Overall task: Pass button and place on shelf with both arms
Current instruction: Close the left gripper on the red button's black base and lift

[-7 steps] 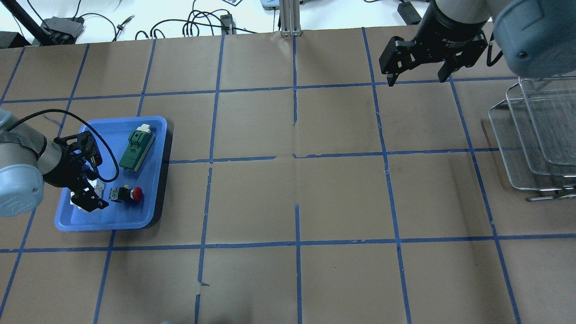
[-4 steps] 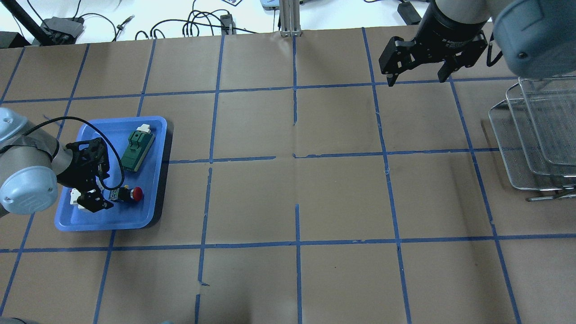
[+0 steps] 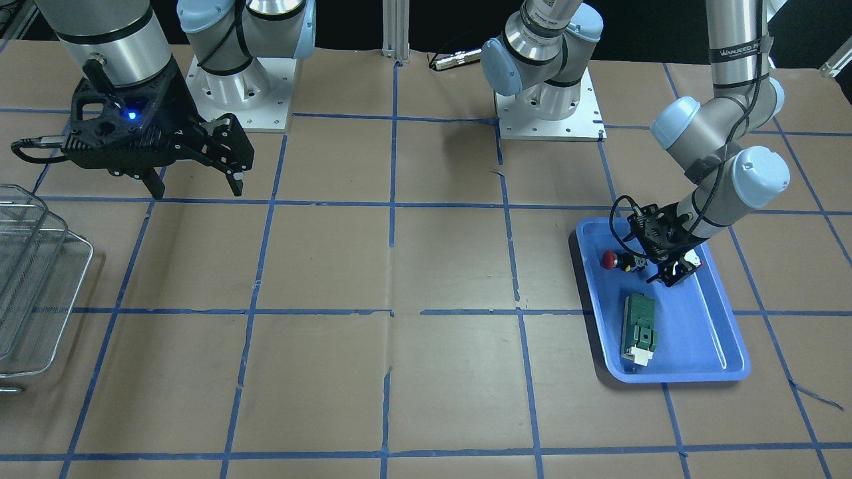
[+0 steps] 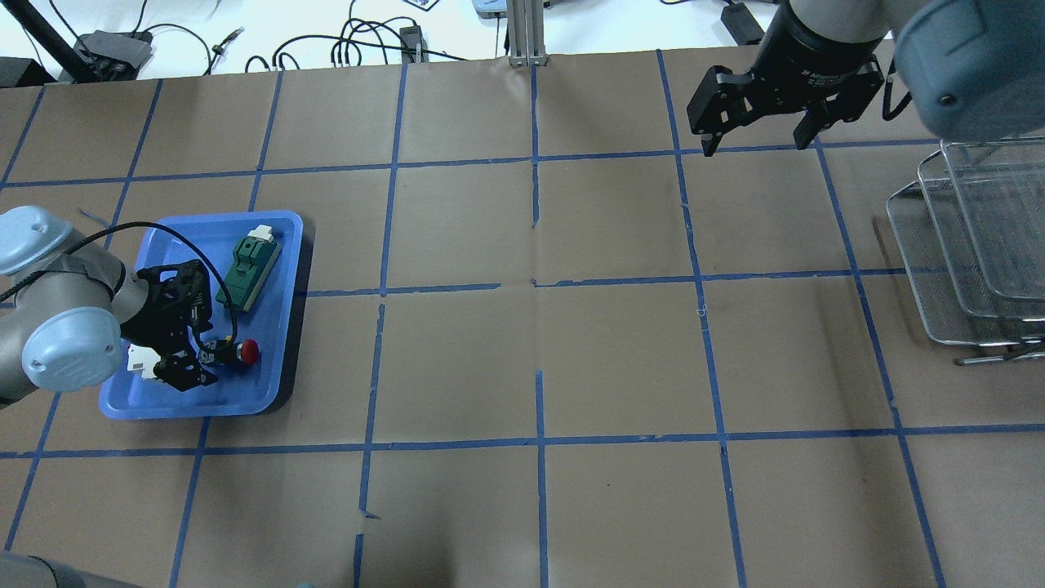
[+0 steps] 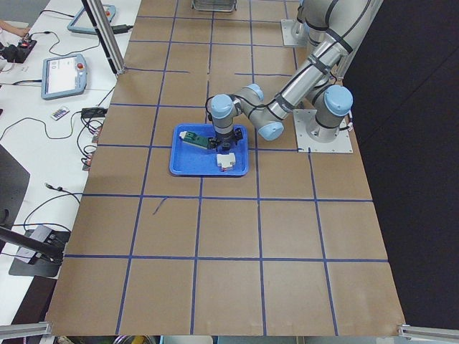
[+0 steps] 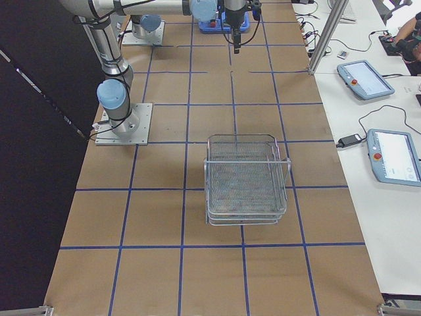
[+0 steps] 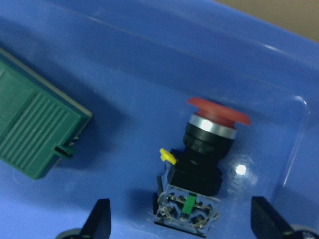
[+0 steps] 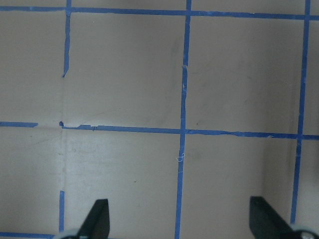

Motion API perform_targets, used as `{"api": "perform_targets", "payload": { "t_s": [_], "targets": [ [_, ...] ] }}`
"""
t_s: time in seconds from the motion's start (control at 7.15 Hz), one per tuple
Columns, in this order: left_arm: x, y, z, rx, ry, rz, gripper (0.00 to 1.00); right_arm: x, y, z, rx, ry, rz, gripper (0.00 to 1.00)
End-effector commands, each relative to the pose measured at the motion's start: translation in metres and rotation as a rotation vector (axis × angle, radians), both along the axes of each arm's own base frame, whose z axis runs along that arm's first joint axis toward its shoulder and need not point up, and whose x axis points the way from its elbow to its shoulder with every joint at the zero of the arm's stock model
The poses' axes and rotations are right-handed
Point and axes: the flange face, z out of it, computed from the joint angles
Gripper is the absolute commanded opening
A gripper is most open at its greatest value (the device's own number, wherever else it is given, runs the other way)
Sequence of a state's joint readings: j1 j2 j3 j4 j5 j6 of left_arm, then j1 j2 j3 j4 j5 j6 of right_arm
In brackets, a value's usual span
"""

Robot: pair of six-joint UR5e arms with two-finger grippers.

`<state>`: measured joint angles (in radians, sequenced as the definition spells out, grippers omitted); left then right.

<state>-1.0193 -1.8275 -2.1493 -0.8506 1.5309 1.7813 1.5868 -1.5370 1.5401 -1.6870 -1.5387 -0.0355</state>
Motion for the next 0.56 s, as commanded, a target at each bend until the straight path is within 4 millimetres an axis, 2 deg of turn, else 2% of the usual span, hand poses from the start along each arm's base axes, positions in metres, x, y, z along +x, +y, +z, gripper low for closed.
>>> {"api": "perform_targets", "payload": {
  "t_s": [0.0, 0.14, 0.28, 0.42],
  "targets": [
    [-0.0074, 0.0001, -0.0030, 0.003, 0.006, -0.020, 0.90, 0.0005, 0.0002, -0.0001, 0.001, 0.000, 0.001, 1.00],
    [-0.0060, 0.0004, -0.0023, 0.000, 0.007, -0.029, 0.67, 0.0005, 0.0002, -0.0001, 0.001, 0.000, 0.001, 1.00],
    [-0.0042, 0.0007, -0.0014, -0.008, 0.006, -0.087, 0.21, 0.0005, 0.0001, 0.0000, 0.000, 0.000, 0.002, 1.00],
    [-0.0037, -0.0003, 0.0010, -0.017, 0.003, -0.095, 0.00, 0.0005, 0.0002, -0.0001, 0.001, 0.000, 0.001, 1.00]
  ]
}}
